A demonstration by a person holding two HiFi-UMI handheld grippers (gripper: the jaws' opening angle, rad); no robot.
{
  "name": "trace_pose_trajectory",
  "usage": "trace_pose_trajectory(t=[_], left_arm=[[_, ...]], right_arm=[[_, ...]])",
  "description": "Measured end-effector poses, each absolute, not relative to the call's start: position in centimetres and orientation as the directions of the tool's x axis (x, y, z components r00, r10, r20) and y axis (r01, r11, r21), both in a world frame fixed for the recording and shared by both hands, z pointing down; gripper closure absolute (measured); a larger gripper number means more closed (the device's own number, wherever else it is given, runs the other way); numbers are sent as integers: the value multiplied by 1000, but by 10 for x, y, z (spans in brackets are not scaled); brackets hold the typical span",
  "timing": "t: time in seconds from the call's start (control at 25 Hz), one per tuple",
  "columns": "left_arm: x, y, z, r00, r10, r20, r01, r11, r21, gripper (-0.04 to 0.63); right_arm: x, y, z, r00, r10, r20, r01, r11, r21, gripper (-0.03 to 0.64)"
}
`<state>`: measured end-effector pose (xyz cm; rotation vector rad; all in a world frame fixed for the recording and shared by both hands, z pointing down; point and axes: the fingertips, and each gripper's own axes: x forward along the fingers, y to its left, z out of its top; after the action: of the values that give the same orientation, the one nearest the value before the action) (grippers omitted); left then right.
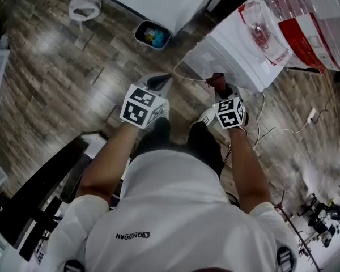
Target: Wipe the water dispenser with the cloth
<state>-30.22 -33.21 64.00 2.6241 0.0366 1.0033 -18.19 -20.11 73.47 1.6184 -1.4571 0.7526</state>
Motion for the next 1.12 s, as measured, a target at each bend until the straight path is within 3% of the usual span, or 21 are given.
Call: trace_pose_trajectory(t=[0.52,1.12], left_arm=[[-296,-335,598,777,182,602,10,-961,277,606],[-309,-355,606,790,145,595,-43,-956,290,606]], right_arm=[[-143,-276,556,393,-629,671,-887,-67,456,560],[-157,-321,616,359,-563,744,-875,74,478,561]])
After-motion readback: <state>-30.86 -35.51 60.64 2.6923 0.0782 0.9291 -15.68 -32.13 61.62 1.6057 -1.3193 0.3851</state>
